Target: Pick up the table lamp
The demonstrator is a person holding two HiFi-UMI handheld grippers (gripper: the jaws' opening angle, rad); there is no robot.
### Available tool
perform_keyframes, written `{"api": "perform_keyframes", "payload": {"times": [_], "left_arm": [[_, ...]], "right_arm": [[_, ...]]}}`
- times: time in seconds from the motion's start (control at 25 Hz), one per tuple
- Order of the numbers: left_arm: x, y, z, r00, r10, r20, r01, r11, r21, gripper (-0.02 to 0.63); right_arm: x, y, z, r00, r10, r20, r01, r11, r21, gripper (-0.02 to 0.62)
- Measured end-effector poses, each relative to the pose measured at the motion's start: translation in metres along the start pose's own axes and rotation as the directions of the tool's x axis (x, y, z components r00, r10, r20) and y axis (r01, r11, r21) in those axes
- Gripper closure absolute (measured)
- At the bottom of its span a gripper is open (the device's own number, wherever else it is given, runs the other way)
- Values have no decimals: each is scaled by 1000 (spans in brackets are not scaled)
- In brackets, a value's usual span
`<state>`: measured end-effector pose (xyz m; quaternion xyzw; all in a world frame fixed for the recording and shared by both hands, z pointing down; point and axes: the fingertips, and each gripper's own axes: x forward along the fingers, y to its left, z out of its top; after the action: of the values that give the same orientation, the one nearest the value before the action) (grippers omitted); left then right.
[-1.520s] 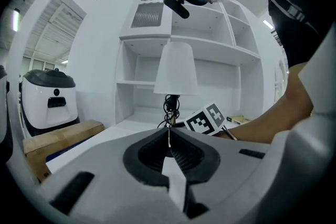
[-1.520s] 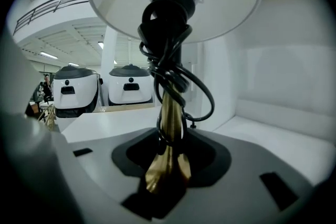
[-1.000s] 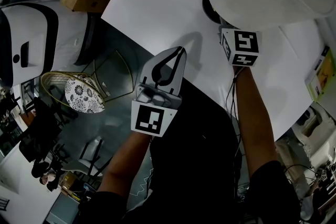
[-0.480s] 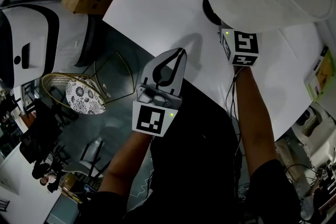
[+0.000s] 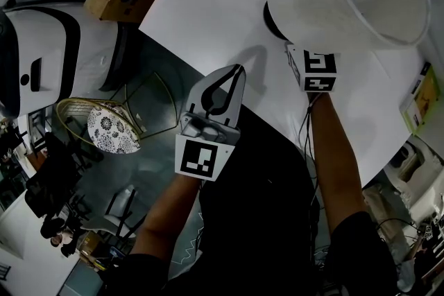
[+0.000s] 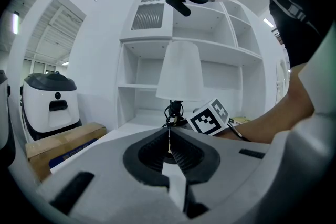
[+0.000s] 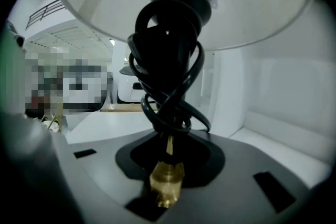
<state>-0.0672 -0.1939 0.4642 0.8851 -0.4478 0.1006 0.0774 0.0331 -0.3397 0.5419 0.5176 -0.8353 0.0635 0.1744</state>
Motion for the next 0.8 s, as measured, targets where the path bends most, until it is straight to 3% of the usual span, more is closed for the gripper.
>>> {"api": "perform_keyframes", "payload": {"times": [0.8], "left_arm": [[-17, 14, 46, 996, 71, 60, -71, 997, -5, 588]], "right_arm": [[-29, 6, 41, 998, 52, -36, -52, 999, 1, 502]]}}
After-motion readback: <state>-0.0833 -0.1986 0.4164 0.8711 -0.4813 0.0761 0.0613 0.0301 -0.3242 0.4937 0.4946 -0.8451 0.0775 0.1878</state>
